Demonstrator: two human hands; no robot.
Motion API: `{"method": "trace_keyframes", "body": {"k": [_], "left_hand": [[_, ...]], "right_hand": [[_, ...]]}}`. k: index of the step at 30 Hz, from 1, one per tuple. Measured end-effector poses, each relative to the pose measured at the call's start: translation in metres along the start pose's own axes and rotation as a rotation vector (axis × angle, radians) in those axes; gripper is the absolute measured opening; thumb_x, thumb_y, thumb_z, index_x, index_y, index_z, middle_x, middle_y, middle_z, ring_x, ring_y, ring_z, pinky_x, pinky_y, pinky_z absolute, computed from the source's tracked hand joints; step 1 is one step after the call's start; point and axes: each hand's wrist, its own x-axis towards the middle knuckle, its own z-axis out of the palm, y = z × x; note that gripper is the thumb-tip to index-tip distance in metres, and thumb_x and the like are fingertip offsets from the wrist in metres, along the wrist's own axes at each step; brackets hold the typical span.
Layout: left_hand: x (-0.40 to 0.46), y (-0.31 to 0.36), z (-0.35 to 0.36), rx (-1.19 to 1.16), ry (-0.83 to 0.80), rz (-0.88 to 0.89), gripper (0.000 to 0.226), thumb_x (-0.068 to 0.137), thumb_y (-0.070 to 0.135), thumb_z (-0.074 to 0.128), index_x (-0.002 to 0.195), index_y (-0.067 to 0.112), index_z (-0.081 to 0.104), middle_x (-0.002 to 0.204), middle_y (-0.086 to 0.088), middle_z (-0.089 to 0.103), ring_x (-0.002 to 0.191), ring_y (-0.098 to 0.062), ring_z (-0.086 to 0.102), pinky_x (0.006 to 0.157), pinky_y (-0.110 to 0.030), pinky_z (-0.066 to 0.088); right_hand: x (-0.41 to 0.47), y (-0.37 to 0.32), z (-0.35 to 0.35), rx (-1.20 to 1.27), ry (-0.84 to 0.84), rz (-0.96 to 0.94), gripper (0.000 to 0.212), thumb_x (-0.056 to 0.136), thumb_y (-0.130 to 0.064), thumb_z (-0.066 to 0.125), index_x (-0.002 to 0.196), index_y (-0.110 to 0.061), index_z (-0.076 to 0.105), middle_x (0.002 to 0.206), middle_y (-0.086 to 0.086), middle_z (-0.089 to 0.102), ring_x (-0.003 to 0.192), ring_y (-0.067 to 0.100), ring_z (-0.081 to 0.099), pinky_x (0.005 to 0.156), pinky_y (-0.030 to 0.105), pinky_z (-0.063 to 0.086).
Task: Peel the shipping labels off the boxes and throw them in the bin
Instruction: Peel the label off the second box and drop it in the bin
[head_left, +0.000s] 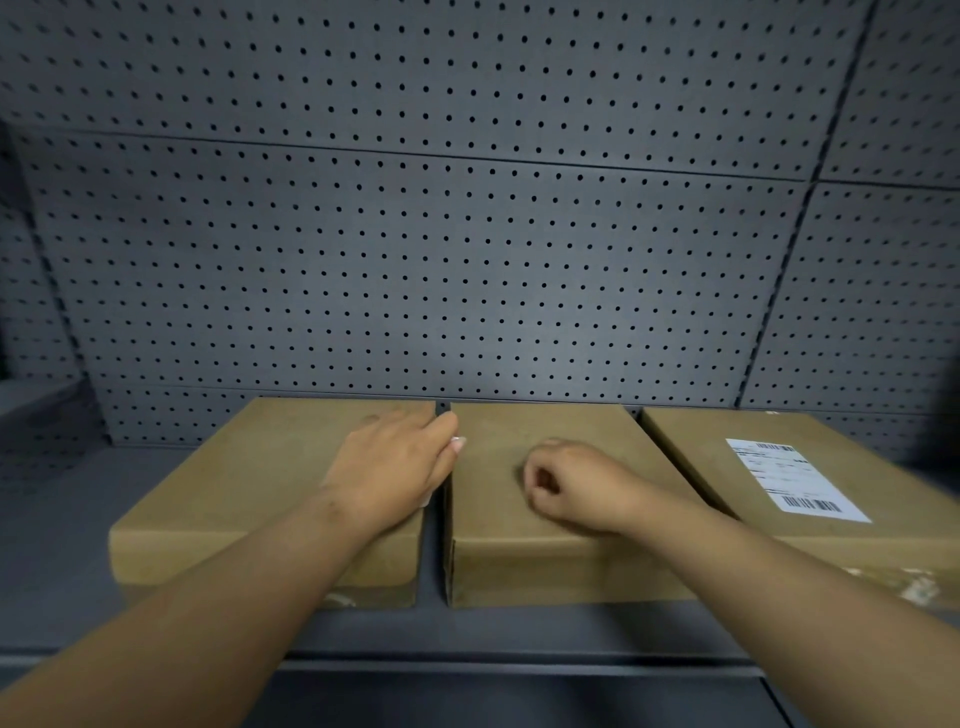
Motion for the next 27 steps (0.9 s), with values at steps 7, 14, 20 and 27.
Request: {"method": "trace_keyframes", "body": {"k": [7, 14, 20, 27], "left_hand": [[0.001, -0.003, 0.000, -0.011, 0.014, -0.015, 0.027, 0.096, 0.039, 0.031, 0.088, 0.018, 0.046, 0.085, -0.001, 0.058, 0.080, -0.024, 0.055, 0.070, -0.038, 0.047], [0.001, -0.008, 0.000, -0.014, 0.023, -0.044, 0.025, 0.096, 0.038, 0.030, 0.087, 0.020, 0.045, 0.085, 0.001, 0.058, 0.082, -0.023, 0.056, 0.071, -0.035, 0.043], [0.000, -0.011, -0.002, -0.022, 0.018, -0.081, 0.024, 0.097, 0.037, 0.032, 0.087, 0.020, 0.046, 0.088, -0.002, 0.059, 0.086, -0.025, 0.056, 0.073, -0.036, 0.041], [-0.001, -0.013, -0.007, -0.028, 0.043, -0.056, 0.024, 0.097, 0.037, 0.030, 0.086, 0.020, 0.044, 0.088, 0.000, 0.058, 0.083, -0.022, 0.055, 0.069, -0.032, 0.038]], "right_hand": [[0.005, -0.026, 0.022, 0.034, 0.046, -0.137, 0.009, 0.078, -0.017, 0.054, 0.083, -0.016, 0.062, 0.094, 0.007, 0.060, 0.086, 0.024, 0.058, 0.078, 0.030, 0.045], [0.048, 0.003, 0.017, -0.103, 0.155, 0.304, 0.023, 0.090, -0.017, 0.044, 0.100, -0.003, 0.061, 0.109, 0.016, 0.060, 0.103, 0.032, 0.057, 0.085, 0.031, 0.045], [0.060, -0.033, 0.032, 0.015, 0.073, -0.062, 0.016, 0.085, -0.016, 0.050, 0.090, -0.007, 0.061, 0.098, 0.017, 0.063, 0.091, 0.032, 0.059, 0.080, 0.035, 0.048], [0.069, -0.020, 0.031, -0.044, 0.117, 0.154, 0.020, 0.088, -0.016, 0.047, 0.094, -0.005, 0.062, 0.104, 0.018, 0.063, 0.096, 0.034, 0.060, 0.081, 0.033, 0.048]]}}
